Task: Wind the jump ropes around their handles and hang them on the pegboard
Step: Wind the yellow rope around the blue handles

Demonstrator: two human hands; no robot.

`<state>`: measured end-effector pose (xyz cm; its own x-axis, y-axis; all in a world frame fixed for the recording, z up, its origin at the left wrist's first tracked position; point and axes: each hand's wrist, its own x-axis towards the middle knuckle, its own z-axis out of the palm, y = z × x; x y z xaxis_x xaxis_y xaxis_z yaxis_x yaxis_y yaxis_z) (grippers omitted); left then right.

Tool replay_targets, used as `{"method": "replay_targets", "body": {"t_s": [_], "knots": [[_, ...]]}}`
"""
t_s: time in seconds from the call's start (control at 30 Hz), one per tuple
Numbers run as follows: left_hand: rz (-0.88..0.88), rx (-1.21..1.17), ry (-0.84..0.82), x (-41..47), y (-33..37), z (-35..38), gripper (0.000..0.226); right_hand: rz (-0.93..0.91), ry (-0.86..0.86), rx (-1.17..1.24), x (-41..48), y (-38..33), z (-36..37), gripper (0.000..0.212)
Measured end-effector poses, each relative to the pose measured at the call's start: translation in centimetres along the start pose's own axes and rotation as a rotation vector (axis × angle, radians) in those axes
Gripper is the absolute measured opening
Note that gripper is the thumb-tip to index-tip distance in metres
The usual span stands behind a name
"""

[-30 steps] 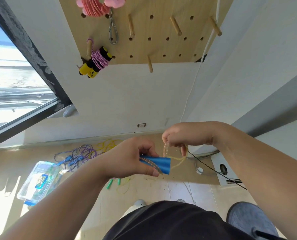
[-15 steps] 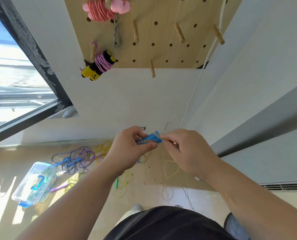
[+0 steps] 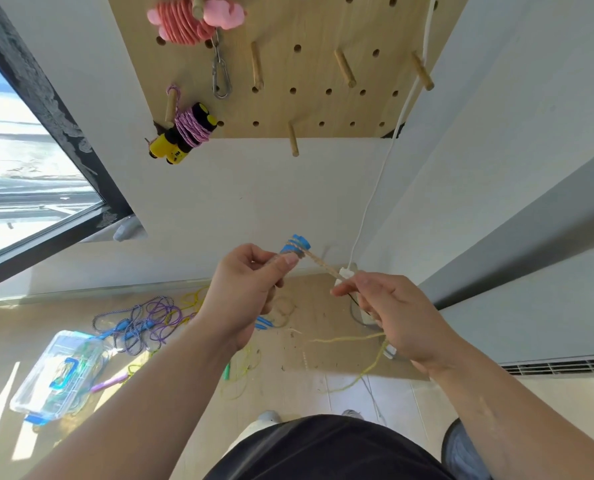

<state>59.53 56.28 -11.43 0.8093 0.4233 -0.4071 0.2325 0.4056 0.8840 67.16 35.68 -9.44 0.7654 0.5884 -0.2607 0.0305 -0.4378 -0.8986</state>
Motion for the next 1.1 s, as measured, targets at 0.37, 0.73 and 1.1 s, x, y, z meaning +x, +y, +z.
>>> {"method": "replay_targets", "body": {"t_s": [0.37, 0.73, 1.1], "knots": [[-0.173, -0.115, -0.327, -2.8, -1.5, 5.3, 0.035, -0.062, -0.117, 0.096, 0.4, 4.2, -3.2, 0.024], [0.059, 0.789, -0.441, -4.4, -2.4, 11.3, 0.033, -0.114, -0.604, -0.323, 3.9, 4.7, -11.5, 0.006], [0.198, 1.017, 0.190, -3.5, -5.3, 17.4, 0.040, -0.258, -0.305, -0.480, 1.0, 4.9, -14.7, 0.025]]}}
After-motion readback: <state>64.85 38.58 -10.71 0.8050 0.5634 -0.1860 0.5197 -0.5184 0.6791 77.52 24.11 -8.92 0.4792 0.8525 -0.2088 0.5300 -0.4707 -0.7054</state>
